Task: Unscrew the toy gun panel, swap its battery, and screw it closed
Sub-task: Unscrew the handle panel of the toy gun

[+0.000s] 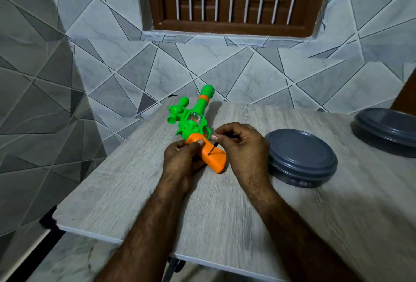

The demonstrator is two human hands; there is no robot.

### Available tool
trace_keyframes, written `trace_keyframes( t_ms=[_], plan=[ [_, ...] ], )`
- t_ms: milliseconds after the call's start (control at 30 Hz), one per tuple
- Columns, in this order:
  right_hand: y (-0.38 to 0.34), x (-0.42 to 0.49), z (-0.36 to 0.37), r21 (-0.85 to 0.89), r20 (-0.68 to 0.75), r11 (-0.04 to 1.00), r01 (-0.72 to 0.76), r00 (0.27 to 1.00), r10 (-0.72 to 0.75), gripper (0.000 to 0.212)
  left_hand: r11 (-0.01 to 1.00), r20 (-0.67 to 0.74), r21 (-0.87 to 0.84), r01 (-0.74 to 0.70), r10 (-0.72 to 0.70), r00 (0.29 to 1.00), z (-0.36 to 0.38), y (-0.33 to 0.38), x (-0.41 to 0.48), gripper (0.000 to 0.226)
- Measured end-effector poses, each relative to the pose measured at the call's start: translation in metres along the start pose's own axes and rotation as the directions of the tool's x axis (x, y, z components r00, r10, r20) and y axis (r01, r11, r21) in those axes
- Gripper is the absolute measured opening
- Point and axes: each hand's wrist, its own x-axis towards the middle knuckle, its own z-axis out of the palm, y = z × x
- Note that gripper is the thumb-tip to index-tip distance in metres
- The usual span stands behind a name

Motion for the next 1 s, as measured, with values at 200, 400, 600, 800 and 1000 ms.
trace_keyframes(
  t_ms=[200,400,600,800,1000],
  plan=[
    [0.0052,0.0042,0.0015,0.014,0.022,0.996,-0.093,0.995,0.093,0.021,1.000,-0.005,0.000,0.000,0.000,1.000,-0.0003,-0.0002,-0.0001,0.028],
    [0.0047,0.0000,0.0040,0.004,-0.033,1.000,-0.003,0.999,0.004,0.016,1.000,0.004,0.006,0.003,-0.003,1.000,0.0007,-0.0002,-0.0013,0.027],
    [0.0066,0.0036,0.0044,0.074,0.024,0.991,-0.113,0.993,0.111,0.029,1.000,-0.010,0.004,0.004,-0.004,1.000,0.0003,0.0003,-0.0006,0.029],
    [0.0032,0.0008,0.0042,0.013,0.005,0.999,-0.046,0.999,0.046,0.017,1.000,0.007,-0.007,0.011,-0.011,1.000,0.0006,0.0000,-0.0012,0.030],
    [-0.0032,0.0011,0.0029,0.081,0.030,0.988,-0.131,0.991,0.129,0.026,1.000,-0.004,0.000,0.003,-0.003,1.000,0.0001,0.0000,-0.0010,0.030]
  ],
)
